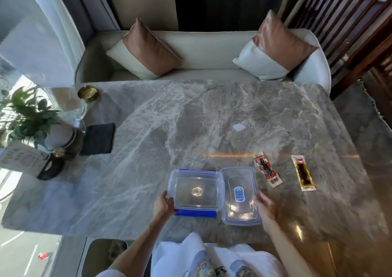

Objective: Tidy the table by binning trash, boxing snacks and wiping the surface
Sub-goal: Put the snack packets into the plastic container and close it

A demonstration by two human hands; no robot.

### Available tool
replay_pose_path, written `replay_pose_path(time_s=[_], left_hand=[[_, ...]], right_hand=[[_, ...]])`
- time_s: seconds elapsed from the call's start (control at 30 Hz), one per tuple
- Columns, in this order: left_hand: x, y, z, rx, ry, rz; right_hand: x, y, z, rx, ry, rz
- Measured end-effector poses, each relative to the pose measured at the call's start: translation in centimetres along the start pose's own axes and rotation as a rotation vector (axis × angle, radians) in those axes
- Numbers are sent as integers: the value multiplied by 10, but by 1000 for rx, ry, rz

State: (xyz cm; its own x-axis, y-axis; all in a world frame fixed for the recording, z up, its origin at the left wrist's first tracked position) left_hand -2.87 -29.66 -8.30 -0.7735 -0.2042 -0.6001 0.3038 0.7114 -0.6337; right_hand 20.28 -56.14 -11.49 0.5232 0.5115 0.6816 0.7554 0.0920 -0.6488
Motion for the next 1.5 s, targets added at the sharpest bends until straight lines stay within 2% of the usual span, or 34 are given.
replay_pose_path(time_s=[0.1, 0.17, 0.3, 0.4, 0.47, 0.53, 0.6, 0.7, 0.83, 0.93, 1.0, 1.07, 1.17, 1.33, 1.5], left_hand=[[-1, -4, -2, -28, 11, 6], [-2, -6, -4, -30, -29, 9], [1, -7, -9, -45, -38, 16], [3, -6, -11, -30, -11, 22], [2, -6, -13, -13, 35, 33], [-1, -5, -16, -27, 78, 23], [-15, -2, -21, -108, 188, 52], [-68, 8, -12, -206, 379, 296], [-166, 8, 54, -77, 412, 560], [-230, 2, 123, 46, 426, 662], [-258, 0, 168, 109, 445, 647], [-275, 3, 208, 130, 489, 583], [-279, 14, 256, 181, 547, 471], [-263, 31, 299, 231, 618, 352], [-253, 41, 311, 219, 557, 278]], right_hand=[[1, -2, 12, 7, -11, 3], [1, 0, 16, 10, -110, -34], [11, 4, 28, 80, -407, -114], [13, 4, 30, 90, -762, -133], [14, 0, 30, 116, -857, -148], [19, -6, 22, 110, -823, -148], [31, -8, 1, -11, -710, -158], [53, -1, -42, -195, -460, -184], [69, 17, -91, -322, -307, -107], [70, 43, -109, -344, -235, -4], [66, 62, -111, -286, -250, 57], [64, 79, -108, -179, -371, 88], [55, 96, -107, -123, -437, 56], [40, 106, -109, -135, -319, 87], [39, 113, -100, -68, -196, 170]])
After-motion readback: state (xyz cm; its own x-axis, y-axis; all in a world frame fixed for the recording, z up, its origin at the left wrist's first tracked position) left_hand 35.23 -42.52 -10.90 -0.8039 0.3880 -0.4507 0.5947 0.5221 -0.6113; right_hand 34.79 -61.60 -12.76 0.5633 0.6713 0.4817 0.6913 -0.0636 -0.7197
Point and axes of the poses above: each hand's wrist, its own y-axis towards the middle knuckle, its own z-axis out of the palm, x = y × z, the point moved 4 cm from there along y, towards the middle knuckle, and after that the axes turned 5 degrees about -y, right-handed, at the moved point
